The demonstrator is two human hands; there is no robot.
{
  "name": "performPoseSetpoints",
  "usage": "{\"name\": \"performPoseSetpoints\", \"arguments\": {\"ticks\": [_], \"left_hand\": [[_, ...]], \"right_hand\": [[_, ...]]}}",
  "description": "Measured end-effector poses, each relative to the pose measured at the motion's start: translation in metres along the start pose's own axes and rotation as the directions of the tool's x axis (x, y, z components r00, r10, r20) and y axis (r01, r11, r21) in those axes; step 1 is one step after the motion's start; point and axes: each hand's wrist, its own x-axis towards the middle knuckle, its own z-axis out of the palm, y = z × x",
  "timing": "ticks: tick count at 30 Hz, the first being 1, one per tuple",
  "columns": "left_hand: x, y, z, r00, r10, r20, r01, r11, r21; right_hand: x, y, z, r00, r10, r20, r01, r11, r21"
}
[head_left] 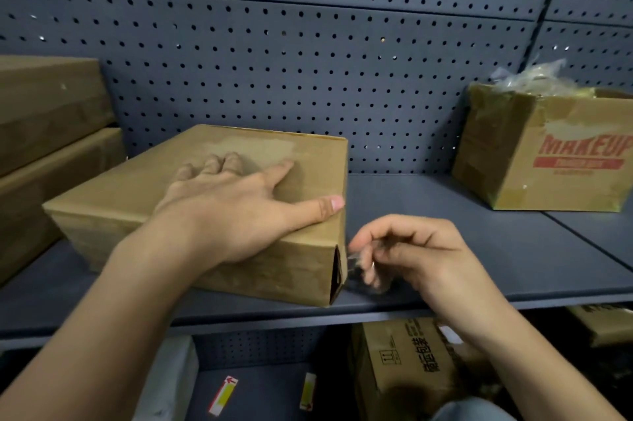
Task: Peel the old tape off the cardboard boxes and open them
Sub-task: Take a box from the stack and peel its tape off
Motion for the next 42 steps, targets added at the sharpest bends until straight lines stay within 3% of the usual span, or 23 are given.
{"name": "performPoseSetpoints", "arguments": {"ticks": [6, 10, 15, 19, 20, 21, 22, 23, 24, 25, 30, 32, 36, 38, 42], "left_hand": [[-0.002, -0.010, 0.000, 1.000, 0.029, 0.002, -0.029, 1.000, 0.008], [-0.005, -0.014, -0.001, 0.998, 0.061, -0.001, -0.061, 0.998, 0.029], [-0.011, -0.025, -0.001, 0.994, 0.112, -0.003, -0.112, 0.993, 0.036], [-0.014, -0.032, -0.002, 0.990, 0.140, -0.007, -0.140, 0.990, 0.034], [-0.014, -0.034, -0.001, 0.990, 0.141, -0.012, -0.141, 0.990, 0.031], [-0.014, -0.035, -0.001, 0.990, 0.142, -0.015, -0.141, 0.990, 0.030], [-0.014, -0.036, 0.000, 0.989, 0.144, -0.018, -0.143, 0.989, 0.031], [-0.013, -0.037, 0.000, 0.989, 0.147, -0.020, -0.147, 0.989, 0.030], [-0.013, -0.038, 0.000, 0.988, 0.150, -0.021, -0.149, 0.988, 0.027], [-0.013, -0.038, 0.000, 0.988, 0.151, -0.023, -0.151, 0.988, 0.022], [-0.017, -0.045, -0.001, 0.985, 0.169, -0.028, -0.169, 0.986, 0.009], [-0.018, -0.050, -0.002, 0.982, 0.187, -0.031, -0.187, 0.982, 0.000], [-0.019, -0.056, -0.003, 0.979, 0.205, -0.023, -0.205, 0.979, -0.014], [-0.019, -0.057, -0.003, 0.978, 0.206, -0.019, -0.207, 0.978, -0.015], [-0.020, -0.058, -0.004, 0.977, 0.215, -0.015, -0.215, 0.976, -0.027]], "right_hand": [[0.025, 0.002, -0.025, 0.961, -0.045, -0.272, -0.017, 0.975, -0.221], [0.044, 0.008, -0.036, 0.938, -0.008, -0.347, -0.085, 0.964, -0.254], [0.060, 0.010, -0.044, 0.896, 0.170, -0.410, -0.071, 0.967, 0.245], [0.053, -0.001, -0.043, 0.960, 0.222, -0.173, -0.104, 0.851, 0.515], [0.051, -0.004, -0.042, 0.970, 0.201, -0.137, -0.116, 0.878, 0.464], [0.048, -0.007, -0.040, 0.978, 0.153, -0.143, -0.110, 0.955, 0.274], [0.045, -0.008, -0.035, 0.986, 0.083, -0.145, -0.090, 0.995, -0.047], [0.044, -0.008, -0.030, 0.992, 0.022, -0.122, -0.067, 0.926, -0.370], [0.042, -0.007, -0.023, 0.995, -0.016, -0.097, -0.044, 0.812, -0.581], [0.042, -0.007, -0.018, 0.997, -0.035, -0.067, -0.020, 0.739, -0.673], [0.040, -0.007, -0.002, 0.993, -0.101, 0.058, 0.115, 0.782, -0.613], [0.039, -0.004, 0.002, 0.988, -0.140, 0.072, 0.153, 0.759, -0.632], [0.037, 0.002, 0.000, 0.971, -0.225, 0.080, 0.235, 0.844, -0.481], [0.036, 0.004, -0.004, 0.960, -0.260, 0.100, 0.276, 0.837, -0.472], [0.039, 0.013, -0.018, 0.955, -0.295, 0.002, 0.264, 0.852, -0.453]]}}
